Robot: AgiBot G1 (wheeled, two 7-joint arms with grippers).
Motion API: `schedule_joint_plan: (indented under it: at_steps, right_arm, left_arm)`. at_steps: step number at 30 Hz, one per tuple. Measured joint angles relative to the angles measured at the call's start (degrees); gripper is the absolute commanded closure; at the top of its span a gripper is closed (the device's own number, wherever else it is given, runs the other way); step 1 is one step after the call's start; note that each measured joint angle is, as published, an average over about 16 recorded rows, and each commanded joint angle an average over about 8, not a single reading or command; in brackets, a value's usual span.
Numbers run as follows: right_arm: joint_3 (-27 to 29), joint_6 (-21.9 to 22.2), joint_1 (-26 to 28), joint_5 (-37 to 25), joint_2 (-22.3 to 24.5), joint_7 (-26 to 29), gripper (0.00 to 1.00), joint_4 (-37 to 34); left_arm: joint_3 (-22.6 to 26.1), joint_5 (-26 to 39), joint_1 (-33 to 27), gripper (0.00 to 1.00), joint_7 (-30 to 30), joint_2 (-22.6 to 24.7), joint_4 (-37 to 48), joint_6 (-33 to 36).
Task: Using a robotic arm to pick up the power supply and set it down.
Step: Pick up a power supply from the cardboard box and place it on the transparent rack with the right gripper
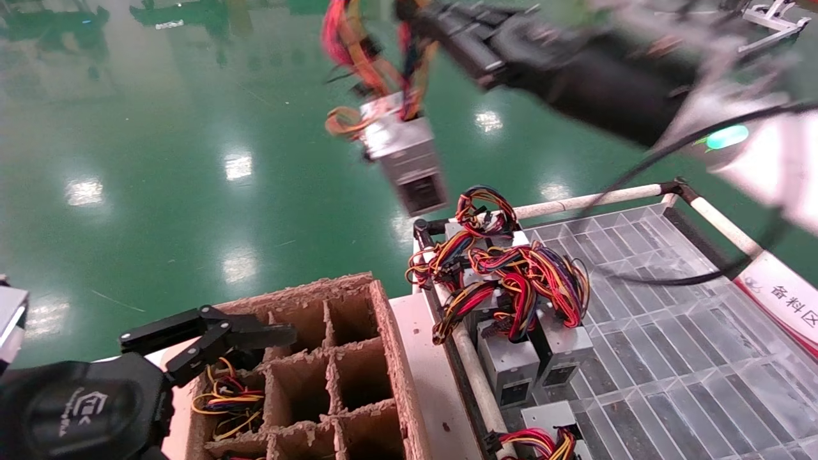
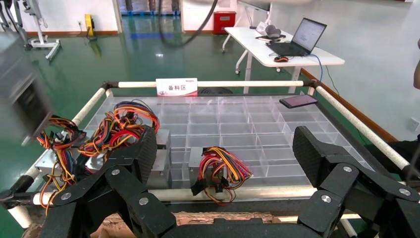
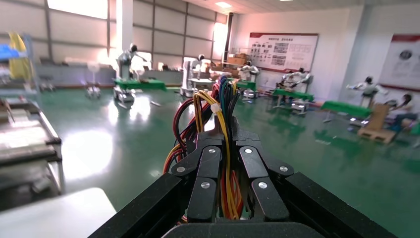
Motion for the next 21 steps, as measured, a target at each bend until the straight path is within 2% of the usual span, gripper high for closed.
schedule_joint_plan:
  at_steps: [5, 10, 21]
  right_arm:
    - [-1.7, -4.0, 3.7, -2.4, 6.6, 1.8, 1.00, 2.3]
    - [-3.8, -6.5, 5.8, -4.2, 14.5, 4.7, 1.00, 7.7]
    - [-7.8, -6.8, 7.1, -5.9, 32.7, 11.1, 1.00, 22.3]
  left_arm:
    - [0.0, 0.0, 0.0, 0.00, 0.0, 0.0, 0.0, 0.0]
    - [0.0, 0.0, 0.0, 0.00, 0.0, 0.0, 0.0, 0.0]
    - [0.1, -0.1, 0.0, 0.00, 0.0, 0.0, 0.0, 0.0]
